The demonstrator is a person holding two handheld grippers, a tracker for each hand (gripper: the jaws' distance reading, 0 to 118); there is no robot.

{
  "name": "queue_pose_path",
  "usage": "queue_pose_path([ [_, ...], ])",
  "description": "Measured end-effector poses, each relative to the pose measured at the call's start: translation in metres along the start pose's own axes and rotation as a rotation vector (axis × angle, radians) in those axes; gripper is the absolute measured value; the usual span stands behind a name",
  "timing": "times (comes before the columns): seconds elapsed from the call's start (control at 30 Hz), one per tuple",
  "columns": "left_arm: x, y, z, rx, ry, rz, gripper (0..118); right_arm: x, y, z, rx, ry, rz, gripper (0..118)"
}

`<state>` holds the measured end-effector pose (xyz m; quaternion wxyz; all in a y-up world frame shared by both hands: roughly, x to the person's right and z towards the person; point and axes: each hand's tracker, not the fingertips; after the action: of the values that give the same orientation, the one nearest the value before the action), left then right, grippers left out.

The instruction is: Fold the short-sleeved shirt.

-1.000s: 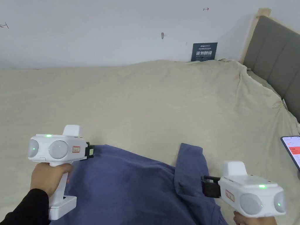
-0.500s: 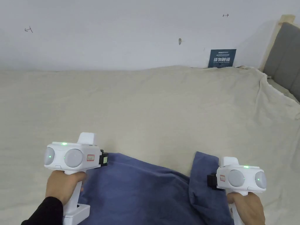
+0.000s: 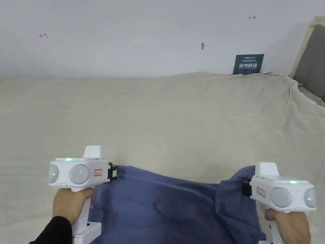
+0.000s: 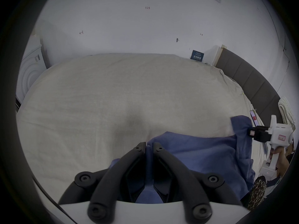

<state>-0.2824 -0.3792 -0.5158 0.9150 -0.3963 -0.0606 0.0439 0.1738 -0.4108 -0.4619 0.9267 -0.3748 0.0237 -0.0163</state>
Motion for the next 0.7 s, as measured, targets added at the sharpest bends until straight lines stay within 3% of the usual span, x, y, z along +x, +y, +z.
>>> queue_pose_path([
  [0.27,-0.023,0.026,0.078,0.170,0.014,0.085,6,0.001,0.064,0.099,0.229,0.092,-0.008,6],
  [0.7,-0.031,0.164,0.229,0.467,0.127,0.024,6,-0.063,0.204,0.204,0.534,0.186,0.061,6],
])
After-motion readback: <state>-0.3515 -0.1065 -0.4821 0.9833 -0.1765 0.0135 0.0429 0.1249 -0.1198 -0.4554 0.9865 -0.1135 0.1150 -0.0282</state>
